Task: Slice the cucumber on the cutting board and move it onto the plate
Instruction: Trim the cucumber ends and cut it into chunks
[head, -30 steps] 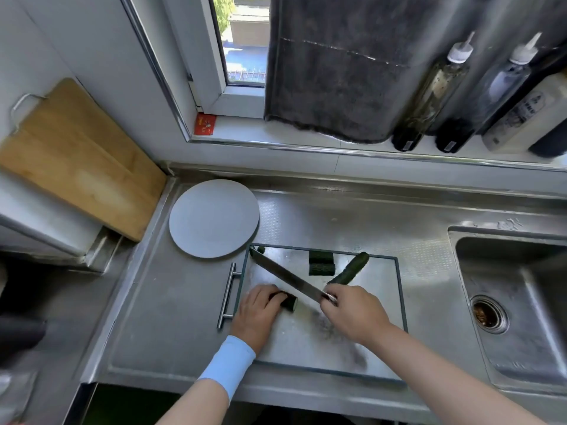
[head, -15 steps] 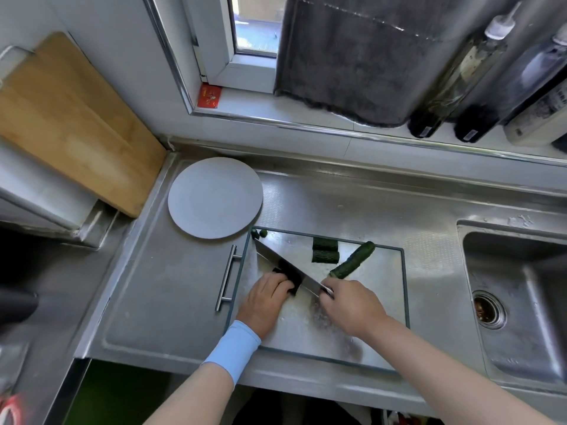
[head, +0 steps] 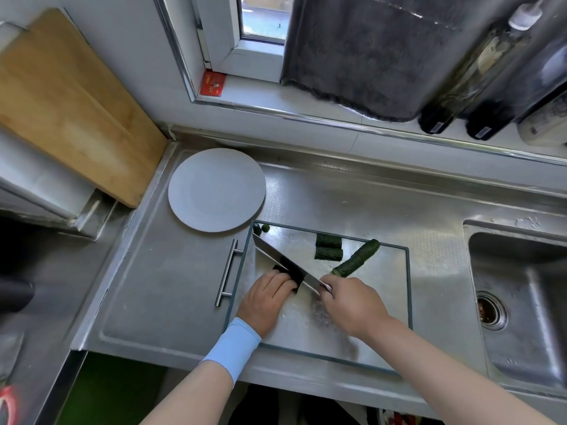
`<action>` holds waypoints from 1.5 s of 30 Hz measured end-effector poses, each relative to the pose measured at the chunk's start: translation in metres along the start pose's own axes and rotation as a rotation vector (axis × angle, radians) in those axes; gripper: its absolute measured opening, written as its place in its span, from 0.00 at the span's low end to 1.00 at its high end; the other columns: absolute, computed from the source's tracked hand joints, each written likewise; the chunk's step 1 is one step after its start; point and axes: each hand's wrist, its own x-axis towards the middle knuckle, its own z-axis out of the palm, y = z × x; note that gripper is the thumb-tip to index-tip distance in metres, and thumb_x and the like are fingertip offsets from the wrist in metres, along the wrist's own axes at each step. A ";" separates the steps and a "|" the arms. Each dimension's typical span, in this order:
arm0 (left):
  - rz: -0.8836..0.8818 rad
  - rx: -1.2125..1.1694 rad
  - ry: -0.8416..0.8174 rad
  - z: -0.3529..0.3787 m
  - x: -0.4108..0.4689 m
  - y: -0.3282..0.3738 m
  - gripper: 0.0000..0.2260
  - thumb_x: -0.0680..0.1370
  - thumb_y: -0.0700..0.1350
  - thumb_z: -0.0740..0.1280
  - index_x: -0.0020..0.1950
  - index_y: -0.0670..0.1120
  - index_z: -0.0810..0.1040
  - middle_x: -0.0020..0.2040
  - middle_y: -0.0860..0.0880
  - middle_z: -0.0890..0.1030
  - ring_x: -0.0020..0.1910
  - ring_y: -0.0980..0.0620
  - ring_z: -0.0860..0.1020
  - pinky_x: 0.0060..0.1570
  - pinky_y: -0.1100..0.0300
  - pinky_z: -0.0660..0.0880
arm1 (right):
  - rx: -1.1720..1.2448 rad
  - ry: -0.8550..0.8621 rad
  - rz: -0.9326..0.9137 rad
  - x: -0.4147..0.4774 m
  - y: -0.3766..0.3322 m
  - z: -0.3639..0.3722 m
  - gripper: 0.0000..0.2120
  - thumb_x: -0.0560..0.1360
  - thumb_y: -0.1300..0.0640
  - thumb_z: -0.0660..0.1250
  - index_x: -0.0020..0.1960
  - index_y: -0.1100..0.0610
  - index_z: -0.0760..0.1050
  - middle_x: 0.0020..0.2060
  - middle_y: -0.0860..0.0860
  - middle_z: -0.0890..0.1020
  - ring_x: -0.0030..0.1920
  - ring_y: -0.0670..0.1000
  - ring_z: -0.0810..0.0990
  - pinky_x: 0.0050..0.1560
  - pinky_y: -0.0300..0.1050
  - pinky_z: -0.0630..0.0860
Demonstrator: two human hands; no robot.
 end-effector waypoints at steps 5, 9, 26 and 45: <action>0.010 -0.016 0.005 0.002 0.001 -0.003 0.14 0.70 0.33 0.74 0.53 0.42 0.80 0.51 0.45 0.80 0.52 0.47 0.75 0.54 0.58 0.74 | 0.039 0.040 -0.009 -0.008 -0.011 -0.006 0.11 0.82 0.49 0.55 0.44 0.47 0.71 0.34 0.47 0.77 0.33 0.50 0.72 0.33 0.46 0.67; 0.007 -0.037 -0.001 0.005 -0.001 -0.006 0.14 0.70 0.34 0.74 0.54 0.42 0.79 0.52 0.45 0.80 0.54 0.47 0.76 0.56 0.57 0.74 | 0.032 0.034 -0.034 -0.014 -0.018 -0.008 0.10 0.82 0.48 0.54 0.43 0.45 0.68 0.33 0.47 0.77 0.35 0.52 0.73 0.34 0.47 0.67; 0.014 -0.049 0.014 0.002 0.000 -0.005 0.11 0.72 0.34 0.73 0.53 0.42 0.80 0.51 0.44 0.80 0.53 0.46 0.76 0.55 0.56 0.75 | 0.014 0.002 0.024 -0.023 -0.021 -0.007 0.10 0.82 0.49 0.54 0.43 0.48 0.69 0.35 0.48 0.76 0.38 0.55 0.74 0.34 0.48 0.67; -0.004 -0.049 0.030 0.004 -0.001 -0.006 0.09 0.73 0.34 0.73 0.52 0.41 0.81 0.51 0.45 0.81 0.53 0.46 0.77 0.55 0.56 0.75 | -0.057 -0.023 0.046 -0.019 -0.032 -0.011 0.13 0.82 0.51 0.53 0.39 0.49 0.63 0.34 0.49 0.74 0.36 0.55 0.72 0.33 0.47 0.65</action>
